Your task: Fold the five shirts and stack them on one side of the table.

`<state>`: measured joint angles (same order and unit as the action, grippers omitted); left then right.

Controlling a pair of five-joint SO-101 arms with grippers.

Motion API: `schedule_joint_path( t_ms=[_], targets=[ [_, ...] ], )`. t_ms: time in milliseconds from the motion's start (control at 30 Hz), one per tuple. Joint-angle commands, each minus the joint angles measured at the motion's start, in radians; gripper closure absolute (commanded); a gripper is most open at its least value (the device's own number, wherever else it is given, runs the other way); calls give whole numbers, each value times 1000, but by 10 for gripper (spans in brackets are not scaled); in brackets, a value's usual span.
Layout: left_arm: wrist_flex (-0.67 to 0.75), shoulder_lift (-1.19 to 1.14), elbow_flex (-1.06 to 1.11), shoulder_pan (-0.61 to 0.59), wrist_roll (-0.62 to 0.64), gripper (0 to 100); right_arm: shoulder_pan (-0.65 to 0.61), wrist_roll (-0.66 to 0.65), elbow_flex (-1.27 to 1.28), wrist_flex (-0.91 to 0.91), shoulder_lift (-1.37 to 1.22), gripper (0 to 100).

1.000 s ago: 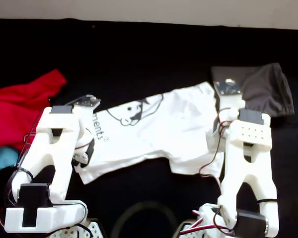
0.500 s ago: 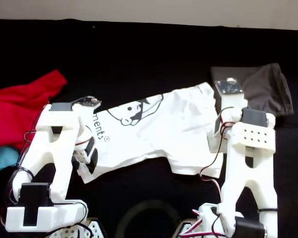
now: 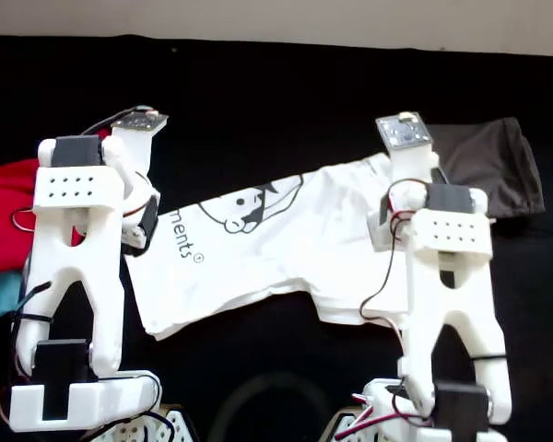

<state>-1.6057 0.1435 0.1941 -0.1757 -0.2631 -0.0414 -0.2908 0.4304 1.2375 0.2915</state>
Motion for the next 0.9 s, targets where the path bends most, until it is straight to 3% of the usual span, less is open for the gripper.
schedule_joint_path(
  t_ms=[0, 167, 400, 600, 867],
  targets=[
    [135, -50, 41, -4, -2, 990, -22, 64, -122, -70, -110, 993],
    [333, -209, 56, 12, 66, 991, -65, 109, -331, -70, -321, 993],
    [542, -427, 39, -38, 64, 991, -81, 114, -559, -73, -591, 993],
    [512, -608, -189, -116, 64, 991, -48, 107, -717, -74, -802, 993],
    [316, -905, -719, -113, 64, 991, -12, 114, -992, -64, -1066, 993]
  ],
)
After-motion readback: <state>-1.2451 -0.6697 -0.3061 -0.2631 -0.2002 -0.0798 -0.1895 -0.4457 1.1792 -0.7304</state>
